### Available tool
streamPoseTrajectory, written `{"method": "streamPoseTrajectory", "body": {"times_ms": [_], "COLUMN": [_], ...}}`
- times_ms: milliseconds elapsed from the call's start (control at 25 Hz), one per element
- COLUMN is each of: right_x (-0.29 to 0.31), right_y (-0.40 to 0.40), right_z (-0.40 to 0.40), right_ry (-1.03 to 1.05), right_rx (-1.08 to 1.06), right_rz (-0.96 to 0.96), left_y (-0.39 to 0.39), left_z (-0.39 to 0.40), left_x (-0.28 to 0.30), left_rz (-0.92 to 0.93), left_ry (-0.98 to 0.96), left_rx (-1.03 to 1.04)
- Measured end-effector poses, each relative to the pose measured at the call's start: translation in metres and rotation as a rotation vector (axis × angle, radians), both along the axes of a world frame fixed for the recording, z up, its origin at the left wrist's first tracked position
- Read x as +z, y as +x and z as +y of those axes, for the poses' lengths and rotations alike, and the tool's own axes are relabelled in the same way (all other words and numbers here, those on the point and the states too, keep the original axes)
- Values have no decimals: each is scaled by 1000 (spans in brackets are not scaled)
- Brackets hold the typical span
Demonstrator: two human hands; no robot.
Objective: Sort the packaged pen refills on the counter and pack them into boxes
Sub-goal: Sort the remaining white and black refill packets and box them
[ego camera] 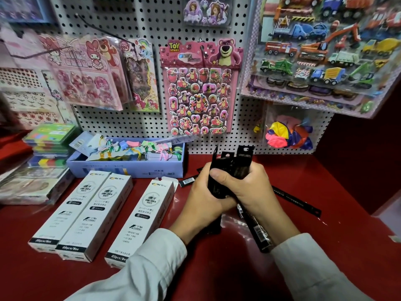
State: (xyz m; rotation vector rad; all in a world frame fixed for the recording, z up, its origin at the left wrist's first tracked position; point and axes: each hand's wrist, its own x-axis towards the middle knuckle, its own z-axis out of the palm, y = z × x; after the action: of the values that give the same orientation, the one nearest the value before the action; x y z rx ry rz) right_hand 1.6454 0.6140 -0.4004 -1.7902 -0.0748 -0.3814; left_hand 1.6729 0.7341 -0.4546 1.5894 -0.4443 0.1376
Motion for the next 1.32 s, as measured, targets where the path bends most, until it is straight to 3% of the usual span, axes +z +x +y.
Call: {"method": "streamPoseTrajectory", "body": {"times_ms": [160, 320, 480, 600, 720, 960, 1040, 1160, 1320], "right_x": [-8, -14, -9, -3, 2, 6, 6, 7, -2], "right_y": [3, 8, 9, 6, 3, -7, -6, -1, 1], "right_z": [4, 12, 16, 18, 12, 17, 22, 19, 14], "right_ry": [-35, 185, 467, 596, 663, 618, 606, 588, 493], "right_rx": [58, 148, 222, 308, 399, 544, 454, 382, 421], "right_rz": [104, 135, 44, 79, 176, 291, 199, 58, 74], "left_y": [-4, -4, -6, -6, -11, -16, -15, -11, -10], "left_z": [-3, 2, 1, 5, 10, 26, 22, 8, 1], "left_x": [-12, -14, -13, -13, -8, 8, 10, 9, -7], "left_rz": [59, 74, 121, 172, 309, 494, 423, 241, 139], "left_ry": [69, 14, 37, 7, -80, 56, 42, 9, 30], "left_rx": [-43, -215, -184, -216, -387, -700, -658, -391, -299]}}
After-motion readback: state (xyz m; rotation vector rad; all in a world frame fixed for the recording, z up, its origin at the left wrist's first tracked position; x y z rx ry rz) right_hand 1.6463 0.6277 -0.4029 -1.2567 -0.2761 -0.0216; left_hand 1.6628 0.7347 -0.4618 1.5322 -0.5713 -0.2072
